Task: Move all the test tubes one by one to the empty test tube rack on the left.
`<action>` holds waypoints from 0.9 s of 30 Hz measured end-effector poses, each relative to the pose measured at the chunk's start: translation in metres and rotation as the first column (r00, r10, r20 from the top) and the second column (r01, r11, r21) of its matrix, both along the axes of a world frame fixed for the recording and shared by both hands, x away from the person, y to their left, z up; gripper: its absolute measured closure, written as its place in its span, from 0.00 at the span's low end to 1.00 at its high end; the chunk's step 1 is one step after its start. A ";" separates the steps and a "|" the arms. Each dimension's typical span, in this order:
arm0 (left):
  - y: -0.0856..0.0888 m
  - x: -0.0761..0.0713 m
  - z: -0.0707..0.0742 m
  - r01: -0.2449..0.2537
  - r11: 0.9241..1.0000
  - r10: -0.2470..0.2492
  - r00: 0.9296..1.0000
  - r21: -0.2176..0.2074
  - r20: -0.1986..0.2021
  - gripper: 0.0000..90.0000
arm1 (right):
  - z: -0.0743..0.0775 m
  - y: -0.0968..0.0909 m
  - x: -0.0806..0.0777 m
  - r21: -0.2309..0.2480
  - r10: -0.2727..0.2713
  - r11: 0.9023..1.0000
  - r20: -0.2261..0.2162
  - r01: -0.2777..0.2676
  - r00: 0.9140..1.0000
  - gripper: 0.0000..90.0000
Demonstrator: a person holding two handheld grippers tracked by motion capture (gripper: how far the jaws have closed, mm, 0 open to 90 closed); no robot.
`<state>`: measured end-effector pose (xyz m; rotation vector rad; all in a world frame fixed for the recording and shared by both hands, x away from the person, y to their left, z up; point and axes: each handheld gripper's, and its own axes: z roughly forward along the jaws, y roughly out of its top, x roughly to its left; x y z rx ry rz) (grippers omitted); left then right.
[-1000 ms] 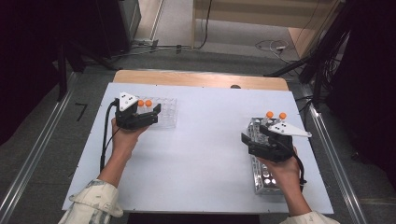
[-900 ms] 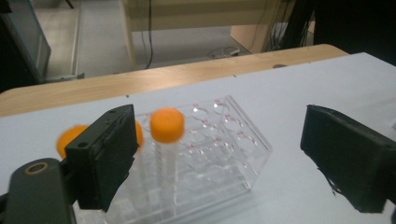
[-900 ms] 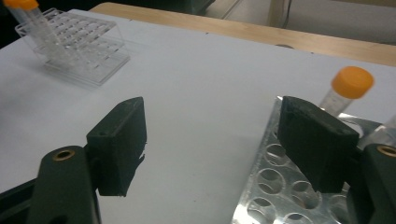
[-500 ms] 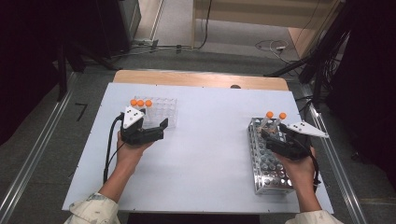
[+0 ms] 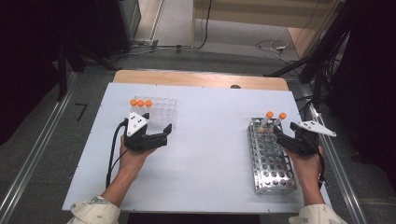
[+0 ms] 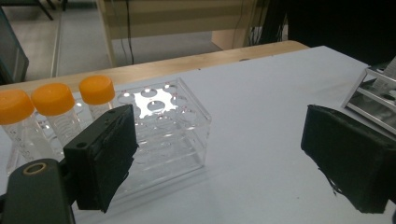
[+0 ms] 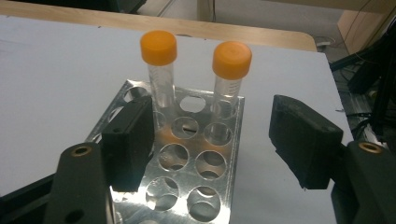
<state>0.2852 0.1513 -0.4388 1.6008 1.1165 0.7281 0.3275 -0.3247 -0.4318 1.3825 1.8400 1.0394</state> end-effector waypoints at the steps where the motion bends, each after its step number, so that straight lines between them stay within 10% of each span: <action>1: 0.000 0.000 0.000 -0.002 1.000 0.002 1.000 0.000 -0.001 0.13 | -0.001 -0.001 0.002 0.001 -0.002 1.000 -0.001 0.002 1.000 0.34; 27: -0.001 0.000 -0.005 -0.001 1.000 0.001 1.000 0.002 -0.021 0.14 | -0.024 -0.004 0.036 0.025 -0.037 0.999 0.005 0.037 0.999 0.63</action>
